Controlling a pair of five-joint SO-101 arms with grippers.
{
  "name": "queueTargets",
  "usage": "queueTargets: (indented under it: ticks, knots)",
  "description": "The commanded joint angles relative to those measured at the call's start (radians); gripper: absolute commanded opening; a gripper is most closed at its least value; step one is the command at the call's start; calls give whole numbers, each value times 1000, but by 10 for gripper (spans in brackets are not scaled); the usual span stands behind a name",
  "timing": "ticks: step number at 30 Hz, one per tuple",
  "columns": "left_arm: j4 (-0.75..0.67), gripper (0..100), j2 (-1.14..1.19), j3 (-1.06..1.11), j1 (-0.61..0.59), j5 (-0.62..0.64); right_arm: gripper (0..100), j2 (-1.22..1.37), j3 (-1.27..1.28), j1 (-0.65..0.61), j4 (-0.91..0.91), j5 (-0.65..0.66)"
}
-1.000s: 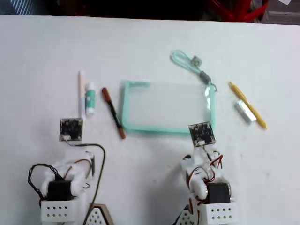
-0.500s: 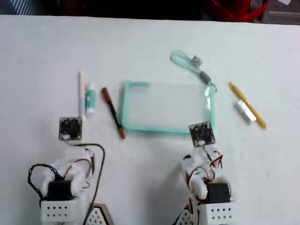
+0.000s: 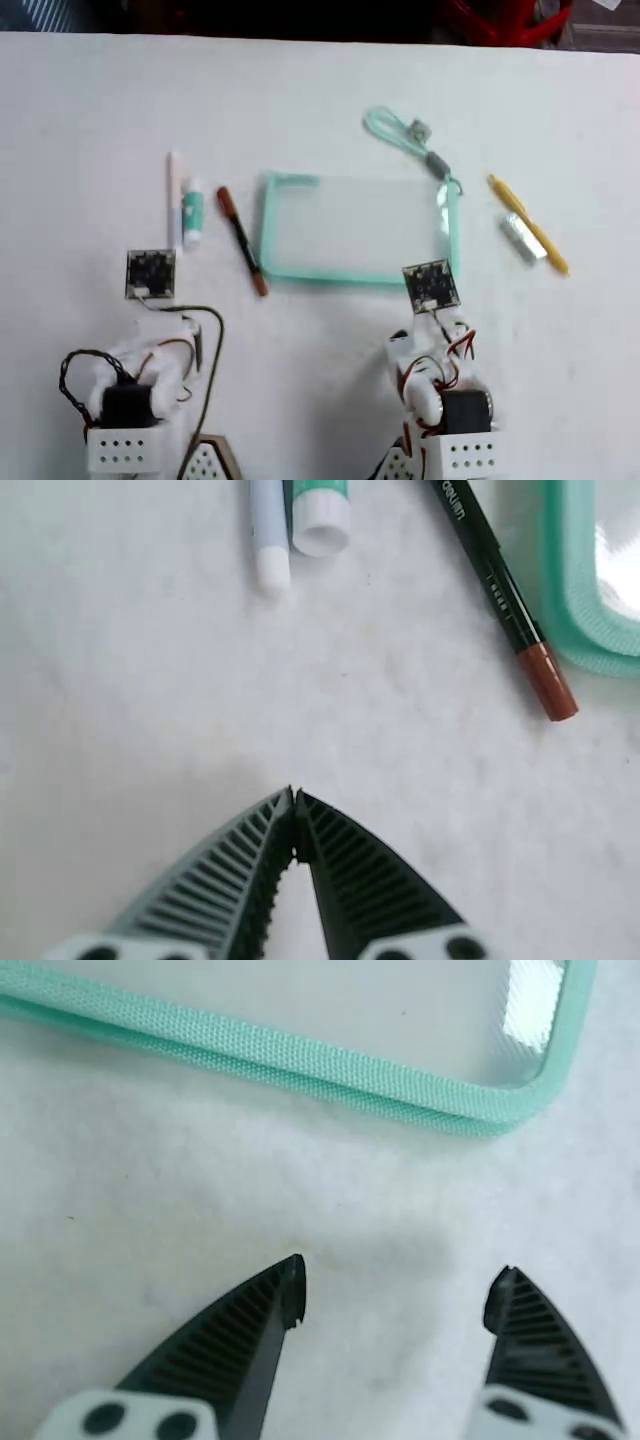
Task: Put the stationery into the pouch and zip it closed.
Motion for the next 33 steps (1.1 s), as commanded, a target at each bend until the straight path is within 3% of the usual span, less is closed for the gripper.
queueTargets:
  ticks: [1,33]
  knots:
    - [-12,32,-7,-5,8,0,291,-10,5,-7,5,-3]
    - [18,28,-5,-5,8,0,291,-10,5,-7,5,0]
